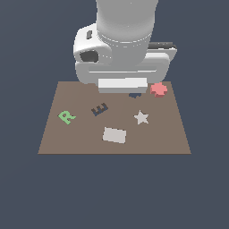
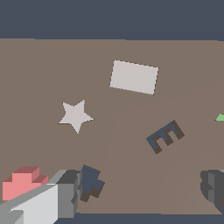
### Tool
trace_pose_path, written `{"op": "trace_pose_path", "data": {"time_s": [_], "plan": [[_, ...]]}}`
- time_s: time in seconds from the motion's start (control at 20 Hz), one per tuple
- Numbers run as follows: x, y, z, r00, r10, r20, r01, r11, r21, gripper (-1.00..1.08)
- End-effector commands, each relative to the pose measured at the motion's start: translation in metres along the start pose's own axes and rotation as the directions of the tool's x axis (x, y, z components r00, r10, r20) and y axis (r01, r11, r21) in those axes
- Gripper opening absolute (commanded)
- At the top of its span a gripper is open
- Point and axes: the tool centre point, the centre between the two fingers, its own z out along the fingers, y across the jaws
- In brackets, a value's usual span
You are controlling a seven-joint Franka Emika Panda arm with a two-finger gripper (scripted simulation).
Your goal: Insert a designated object into the corresponding slot on a board.
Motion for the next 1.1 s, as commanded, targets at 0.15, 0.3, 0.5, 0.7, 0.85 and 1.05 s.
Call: {"op": "trace_pose_path", "data": {"time_s": [0.15,0.3,0.5,0.7,0.85,1.05], "plan": [[-0.001,-0.002,0.001,1.0,0.001,-0.001,-0.001,1.0,0.0,1.0],[-0.005,-0.009,0.005,1.0,0.002,-0.002,-0.002,1.0,0.0,1.0],[-0.015,-0.026,0.016,1.0,0.007,-0.007,-0.007,1.0,0.0,1.0],[-0.029,-0.052,0.032,1.0,0.014,-0.014,-0.014,1.0,0.001,1.0],[-0.042,-0.077,0.047,1.0,0.02,-0.02,-0.02,1.0,0.001,1.0],[-0.058,-0.109,0.066,0.999,0.028,-0.028,-0.028,1.0,0.002,1.0]]}}
